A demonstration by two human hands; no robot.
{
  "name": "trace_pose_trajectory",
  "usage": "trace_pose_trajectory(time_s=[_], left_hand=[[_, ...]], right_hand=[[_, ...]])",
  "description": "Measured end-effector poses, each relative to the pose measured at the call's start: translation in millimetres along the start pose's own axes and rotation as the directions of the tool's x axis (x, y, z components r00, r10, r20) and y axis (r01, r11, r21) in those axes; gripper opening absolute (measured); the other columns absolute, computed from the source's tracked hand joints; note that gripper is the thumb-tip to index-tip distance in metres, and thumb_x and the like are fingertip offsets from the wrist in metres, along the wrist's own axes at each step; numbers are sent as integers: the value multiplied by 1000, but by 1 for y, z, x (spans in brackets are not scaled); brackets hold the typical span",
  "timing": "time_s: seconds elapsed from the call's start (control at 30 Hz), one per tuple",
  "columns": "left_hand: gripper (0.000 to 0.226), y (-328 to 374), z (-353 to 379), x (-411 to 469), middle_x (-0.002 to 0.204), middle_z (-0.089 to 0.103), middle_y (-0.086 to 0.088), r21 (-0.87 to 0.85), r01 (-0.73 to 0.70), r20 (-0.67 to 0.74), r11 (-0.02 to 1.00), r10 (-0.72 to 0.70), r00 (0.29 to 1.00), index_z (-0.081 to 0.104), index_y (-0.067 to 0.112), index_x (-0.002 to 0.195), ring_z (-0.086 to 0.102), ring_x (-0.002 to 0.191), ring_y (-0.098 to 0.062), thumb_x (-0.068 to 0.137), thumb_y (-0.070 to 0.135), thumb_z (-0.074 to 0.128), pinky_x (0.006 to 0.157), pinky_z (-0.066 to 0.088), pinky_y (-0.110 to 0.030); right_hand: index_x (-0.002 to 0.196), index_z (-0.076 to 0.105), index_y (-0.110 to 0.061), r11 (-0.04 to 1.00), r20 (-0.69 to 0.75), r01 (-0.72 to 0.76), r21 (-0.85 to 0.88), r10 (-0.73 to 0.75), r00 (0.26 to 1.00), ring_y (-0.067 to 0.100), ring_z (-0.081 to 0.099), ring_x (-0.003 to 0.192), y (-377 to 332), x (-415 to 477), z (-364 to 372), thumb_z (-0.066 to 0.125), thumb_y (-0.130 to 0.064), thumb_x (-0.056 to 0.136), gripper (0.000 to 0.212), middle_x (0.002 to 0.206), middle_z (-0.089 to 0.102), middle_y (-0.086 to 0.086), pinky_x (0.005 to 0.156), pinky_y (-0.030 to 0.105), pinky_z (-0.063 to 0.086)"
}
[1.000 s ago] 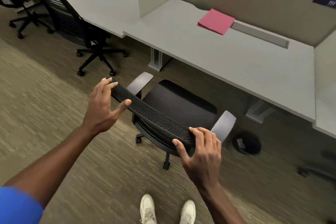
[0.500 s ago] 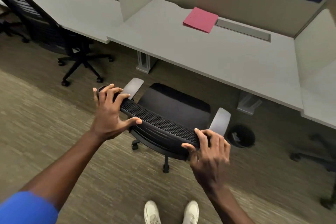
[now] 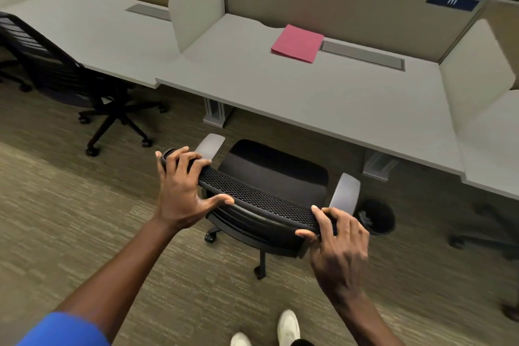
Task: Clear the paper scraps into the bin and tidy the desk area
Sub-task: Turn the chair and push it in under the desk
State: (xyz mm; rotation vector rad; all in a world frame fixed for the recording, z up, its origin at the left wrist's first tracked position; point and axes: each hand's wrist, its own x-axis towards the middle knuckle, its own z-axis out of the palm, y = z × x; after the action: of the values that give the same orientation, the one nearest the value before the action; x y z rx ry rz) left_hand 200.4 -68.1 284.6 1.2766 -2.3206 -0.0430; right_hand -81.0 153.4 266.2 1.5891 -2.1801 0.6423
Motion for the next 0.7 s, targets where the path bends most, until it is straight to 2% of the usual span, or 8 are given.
trace_pose_trajectory(time_s=[0.1,0.2,0.43,0.53,0.7], left_hand=[[101,7,10,15,138,55,-1,15,-6,22,1000,6,1000,63,24,126,43,145,-30,68,104,45,121,19,-76],[97,17,22,30,138,53,2,59,9,62,998,-13,998,62,27,125,43,144,-27,69,104,45,122,14,-78],[92,56,59,65,131,55,4,114,11,45,993,-16,999,60,27,120,47,138,-25,73,103,42,123,9,-77],[92,68,74,78,128,57,3,173,-31,49,984,23,999,62,26,120,51,134,-26,75,102,41,124,10,-75],[88,83,92,107,128,57,4,179,-55,44,982,48,998,62,27,122,52,132,-25,77,100,41,125,13,-71]], right_hand=[[134,70,-20,1000,31,-1,4,1,1000,31,63,114,14,13,5,46,-65,104,59,123,65,10,96,50,48],[137,67,-18,999,52,-14,41,12,999,33,60,119,29,28,12,45,-59,106,56,128,62,11,98,49,50],[140,63,-8,991,91,-39,132,27,996,34,52,131,86,68,26,49,-39,104,49,136,58,12,107,50,52],[141,61,-7,988,108,-37,152,21,994,34,50,133,108,82,31,40,-37,104,52,138,58,12,109,48,52],[141,60,-9,982,111,-40,184,20,994,33,48,133,142,106,44,42,-37,103,50,139,58,10,111,44,48]])
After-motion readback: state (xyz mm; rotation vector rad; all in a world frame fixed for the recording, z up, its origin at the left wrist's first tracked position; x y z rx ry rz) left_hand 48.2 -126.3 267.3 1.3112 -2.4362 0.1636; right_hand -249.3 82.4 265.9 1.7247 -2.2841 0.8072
